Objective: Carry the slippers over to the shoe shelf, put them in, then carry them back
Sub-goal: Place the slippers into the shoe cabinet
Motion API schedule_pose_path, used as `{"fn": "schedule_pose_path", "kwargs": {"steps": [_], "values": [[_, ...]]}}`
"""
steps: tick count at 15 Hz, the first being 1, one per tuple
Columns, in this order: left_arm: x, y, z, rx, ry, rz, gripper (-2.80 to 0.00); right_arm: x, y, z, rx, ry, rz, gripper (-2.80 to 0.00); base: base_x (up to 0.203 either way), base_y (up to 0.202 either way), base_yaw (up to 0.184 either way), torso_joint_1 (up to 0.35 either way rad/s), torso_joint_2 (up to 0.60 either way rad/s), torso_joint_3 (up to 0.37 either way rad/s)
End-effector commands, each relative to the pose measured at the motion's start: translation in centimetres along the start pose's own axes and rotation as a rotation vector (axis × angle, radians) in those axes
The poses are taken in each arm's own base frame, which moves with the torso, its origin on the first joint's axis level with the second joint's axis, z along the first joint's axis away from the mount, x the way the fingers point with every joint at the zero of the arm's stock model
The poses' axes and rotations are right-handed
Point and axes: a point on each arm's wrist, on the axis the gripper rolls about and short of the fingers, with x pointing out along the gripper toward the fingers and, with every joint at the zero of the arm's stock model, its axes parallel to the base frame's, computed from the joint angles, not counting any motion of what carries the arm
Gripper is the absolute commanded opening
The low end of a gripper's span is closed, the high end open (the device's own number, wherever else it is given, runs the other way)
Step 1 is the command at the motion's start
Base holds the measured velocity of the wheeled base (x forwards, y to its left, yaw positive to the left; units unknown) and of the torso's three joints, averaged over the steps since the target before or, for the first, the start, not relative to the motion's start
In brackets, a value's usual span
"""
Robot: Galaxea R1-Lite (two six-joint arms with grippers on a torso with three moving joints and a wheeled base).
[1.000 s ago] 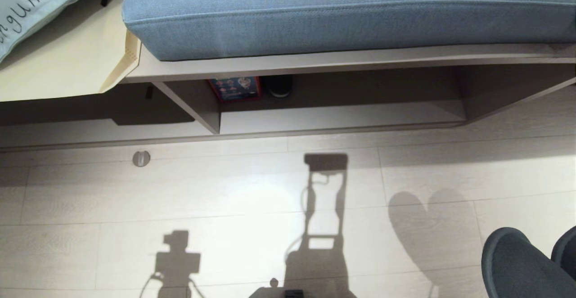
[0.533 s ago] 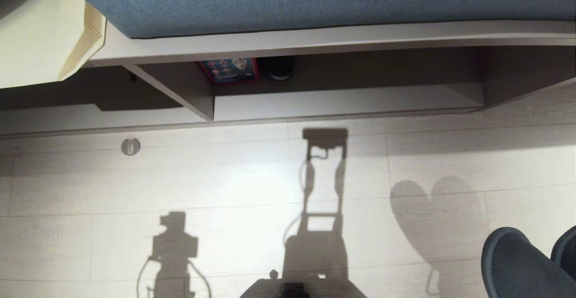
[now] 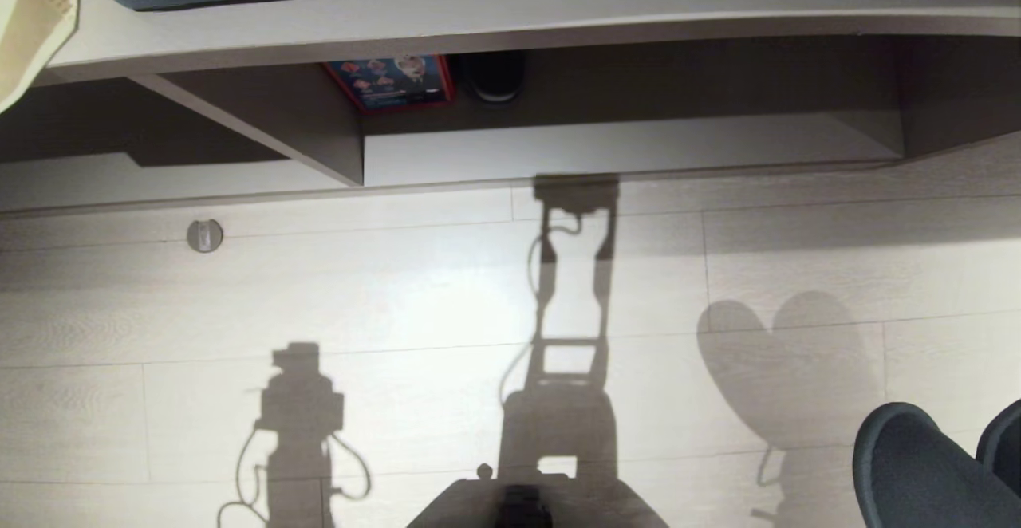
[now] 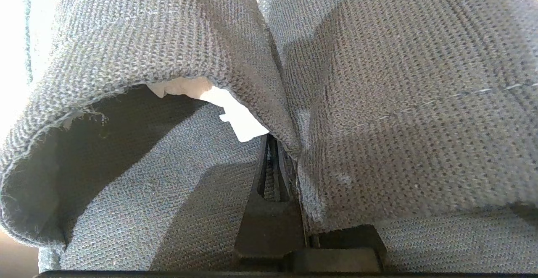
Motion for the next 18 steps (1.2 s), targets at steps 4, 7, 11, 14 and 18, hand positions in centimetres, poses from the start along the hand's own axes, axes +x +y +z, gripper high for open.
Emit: {"fn": "schedule_pose_path", "kwargs": {"steps": [4,7,11,14,18], "values": [[0.01,0.00,-0.02,0.000,0.002,0.001,-2.80,0.00,0.00,0.00,-0.001,0.000,0.001,-2.80,0.000,0.000,0.000,0.004,0.00,-0.199],[0.01,0.00,-0.02,0.000,0.002,0.001,-2.80,0.00,0.00,0.00,-0.001,0.000,0.001,-2.80,0.000,0.000,0.000,0.000,0.00,-0.199],[0.01,0.00,-0.02,0.000,0.002,0.001,-2.80,0.00,0.00,0.00,-0.001,0.000,0.001,-2.80,0.000,0.000,0.000,0.004,0.00,-0.195],[0.01,0.00,-0.02,0.000,0.002,0.001,-2.80,0.00,0.00,0.00,-0.001,0.000,0.001,-2.80,0.000,0.000,0.000,0.000,0.00,-0.193],[0.01,0.00,-0.02,0.000,0.002,0.001,-2.80,0.00,0.00,0.00,-0.001,0.000,0.001,-2.80,0.000,0.000,0.000,0.003,0.00,-0.069]]}}
